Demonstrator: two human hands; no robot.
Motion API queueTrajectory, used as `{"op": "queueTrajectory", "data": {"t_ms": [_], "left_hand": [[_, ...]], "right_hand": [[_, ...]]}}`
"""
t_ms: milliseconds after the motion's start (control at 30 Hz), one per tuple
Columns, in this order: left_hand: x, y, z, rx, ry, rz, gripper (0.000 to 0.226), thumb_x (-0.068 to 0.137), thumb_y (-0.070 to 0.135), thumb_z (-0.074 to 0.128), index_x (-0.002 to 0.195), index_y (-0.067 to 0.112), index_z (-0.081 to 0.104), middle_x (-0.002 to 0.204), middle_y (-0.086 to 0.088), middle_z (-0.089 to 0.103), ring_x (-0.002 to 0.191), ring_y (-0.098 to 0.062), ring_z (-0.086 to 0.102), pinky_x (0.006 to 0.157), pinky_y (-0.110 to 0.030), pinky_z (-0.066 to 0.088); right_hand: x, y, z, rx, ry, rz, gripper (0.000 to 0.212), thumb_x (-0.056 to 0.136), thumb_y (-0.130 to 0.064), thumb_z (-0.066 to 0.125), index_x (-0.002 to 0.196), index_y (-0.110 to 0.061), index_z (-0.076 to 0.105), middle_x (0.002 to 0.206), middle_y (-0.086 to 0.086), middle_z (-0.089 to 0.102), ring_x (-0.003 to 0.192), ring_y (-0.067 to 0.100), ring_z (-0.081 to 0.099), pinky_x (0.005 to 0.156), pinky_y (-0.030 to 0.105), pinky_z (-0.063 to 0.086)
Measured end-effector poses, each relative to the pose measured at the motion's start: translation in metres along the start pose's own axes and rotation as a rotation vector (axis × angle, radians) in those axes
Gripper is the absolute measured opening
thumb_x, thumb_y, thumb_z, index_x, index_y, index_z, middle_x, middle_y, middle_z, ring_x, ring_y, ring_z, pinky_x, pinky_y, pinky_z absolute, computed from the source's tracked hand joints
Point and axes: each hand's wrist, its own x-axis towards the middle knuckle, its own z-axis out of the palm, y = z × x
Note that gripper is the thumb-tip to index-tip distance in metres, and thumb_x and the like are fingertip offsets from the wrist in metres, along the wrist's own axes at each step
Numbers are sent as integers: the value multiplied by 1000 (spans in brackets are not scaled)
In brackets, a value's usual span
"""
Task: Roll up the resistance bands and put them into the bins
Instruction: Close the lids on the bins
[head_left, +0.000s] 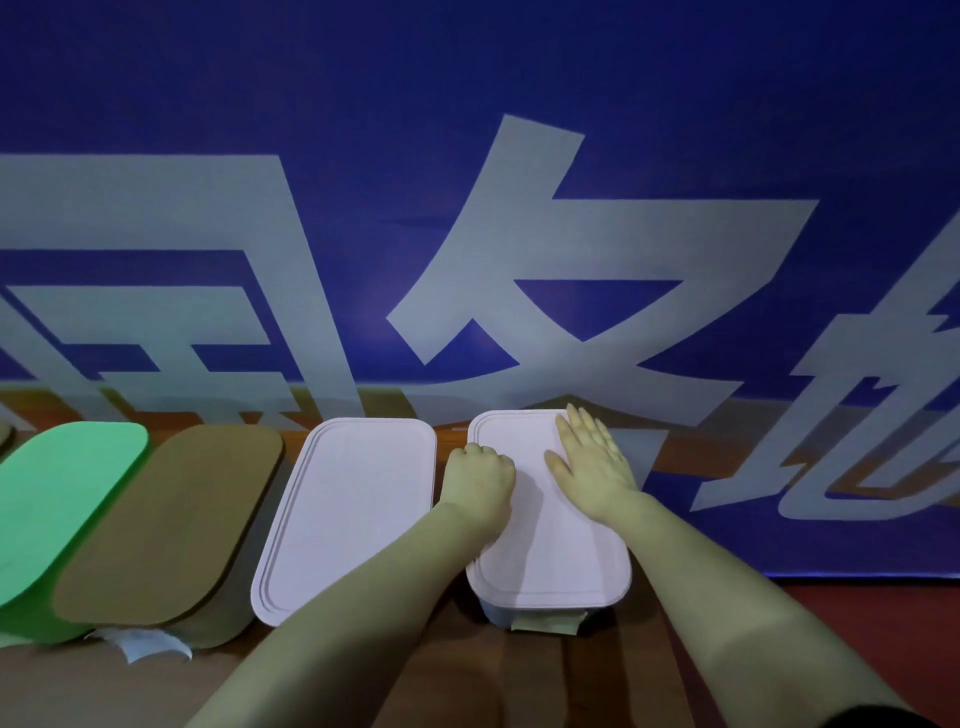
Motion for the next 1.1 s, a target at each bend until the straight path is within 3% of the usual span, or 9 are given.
{"op": "queueTrajectory", "data": {"t_ms": [100,167,267,367,500,600,833,1100], "left_hand": [[15,-4,3,-67,52,11,52,88,16,51,137,8,36,140,-15,40,129,-31,38,105,-37,33],[26,-9,8,-245,52,-9,67,91,15,49,149,11,17,157,-11,14,145,-28,14,118,-37,18],[43,-13,15,-483,-11,-61,73,93,14,44,152,14,2,161,-4,-6,148,-21,-5,121,-35,6],[55,-9,21,-606,-38,-109,63,97,17,36,152,10,6,161,-6,0,148,-21,-1,121,-34,5],[57,-3,37,-571,43,-128,57,102,35,23,152,11,8,161,-5,4,148,-20,1,121,-34,4],[59,-3,48,-554,73,-123,56,102,37,17,152,15,6,161,-1,1,148,-18,-2,121,-33,3],[63,0,52,-487,89,-119,57,101,39,16,152,16,7,161,0,4,148,-19,-1,121,-36,4],[64,1,55,-491,106,-141,68,96,54,21,152,19,10,161,1,7,148,-20,2,121,-38,5]], "right_hand": [[3,2,8,-19,-41,3,60,102,-38,19,152,-10,0,160,6,-9,147,16,-12,117,31,-11],[5,3,9,-34,-41,-1,60,102,-39,18,152,-11,-1,159,6,-14,147,16,-15,117,31,-12],[7,5,11,-38,-40,3,60,102,-40,17,151,-12,-3,159,6,-16,146,16,-17,118,33,-12],[9,8,13,-13,-46,8,61,102,-40,18,151,-12,-3,159,7,-15,146,17,-16,119,34,-11],[11,10,14,0,-56,16,61,102,-40,19,152,-14,-4,160,4,-14,147,16,-15,120,37,-6],[12,10,15,19,-53,25,61,101,-42,20,152,-17,-1,160,0,-13,147,14,-14,120,40,-3],[13,9,13,34,-64,53,60,101,-43,23,152,-20,3,160,-6,-9,147,12,-11,119,47,9],[16,10,15,9,-82,54,60,101,-44,22,152,-19,4,161,-4,-8,147,15,-10,118,50,11]]}}
